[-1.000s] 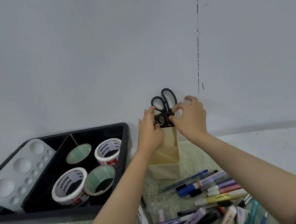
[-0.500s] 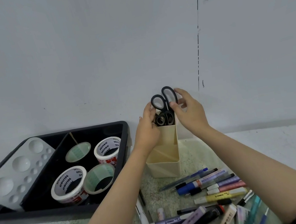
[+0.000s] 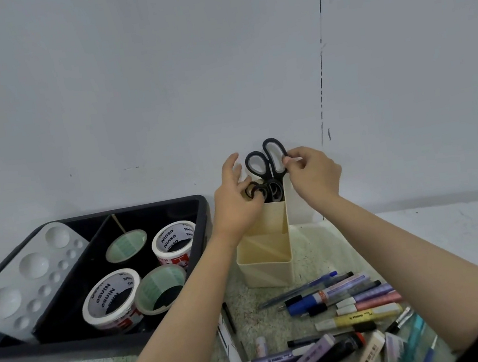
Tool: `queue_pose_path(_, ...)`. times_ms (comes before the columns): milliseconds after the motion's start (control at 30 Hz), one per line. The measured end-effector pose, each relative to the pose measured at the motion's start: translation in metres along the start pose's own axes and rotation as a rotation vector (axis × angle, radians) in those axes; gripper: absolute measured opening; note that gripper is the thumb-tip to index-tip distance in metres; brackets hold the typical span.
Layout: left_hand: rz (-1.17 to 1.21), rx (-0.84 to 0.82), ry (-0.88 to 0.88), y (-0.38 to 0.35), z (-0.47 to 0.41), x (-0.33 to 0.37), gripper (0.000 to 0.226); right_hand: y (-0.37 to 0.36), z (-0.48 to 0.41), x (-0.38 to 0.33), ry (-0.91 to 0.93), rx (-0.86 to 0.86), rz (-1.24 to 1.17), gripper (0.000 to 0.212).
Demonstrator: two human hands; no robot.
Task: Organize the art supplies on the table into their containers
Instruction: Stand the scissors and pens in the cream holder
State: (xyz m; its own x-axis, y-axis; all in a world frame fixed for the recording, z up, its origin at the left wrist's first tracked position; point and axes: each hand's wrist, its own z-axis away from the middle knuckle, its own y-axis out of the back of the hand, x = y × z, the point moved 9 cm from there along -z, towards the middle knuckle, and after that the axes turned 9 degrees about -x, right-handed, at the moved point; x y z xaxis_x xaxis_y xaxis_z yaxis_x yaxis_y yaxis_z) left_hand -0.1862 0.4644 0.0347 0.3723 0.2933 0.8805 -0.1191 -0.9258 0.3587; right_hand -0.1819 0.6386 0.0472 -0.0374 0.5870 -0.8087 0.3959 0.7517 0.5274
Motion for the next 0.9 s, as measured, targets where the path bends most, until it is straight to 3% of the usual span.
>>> queue_pose_path(233, 0.0, 0.0, -0.002, -0.005, -0.002, 0.005, 0.076, 0.004, 0.013, -0.02, 0.186, 0.056, 0.097, 0.016)
queue_pose_path(333, 0.002, -0.001, 0.001, -0.004, -0.002, 0.004, 0.08, -0.007, 0.016, -0.015, 0.206, -0.059, 0.188, 0.009)
queue_pose_path(500, -0.018, -0.021, 0.007, -0.003, -0.003, 0.003, 0.078, -0.009, 0.017, -0.013, 0.184, -0.139, 0.23, 0.027)
queue_pose_path(600, -0.14, -0.004, -0.016, -0.004, -0.001, 0.005, 0.063, -0.008, 0.017, -0.016, 0.192, -0.114, 0.266, 0.019)
queue_pose_path(733, -0.621, 0.136, 0.052, 0.006, 0.003, -0.001, 0.029, -0.009, 0.017, -0.014, 0.154, -0.089, 0.243, 0.013)
queue_pose_path(900, -0.613, 0.078, 0.148, 0.004, 0.004, -0.015, 0.027, -0.013, 0.017, -0.006, 0.092, -0.095, 0.132, 0.013)
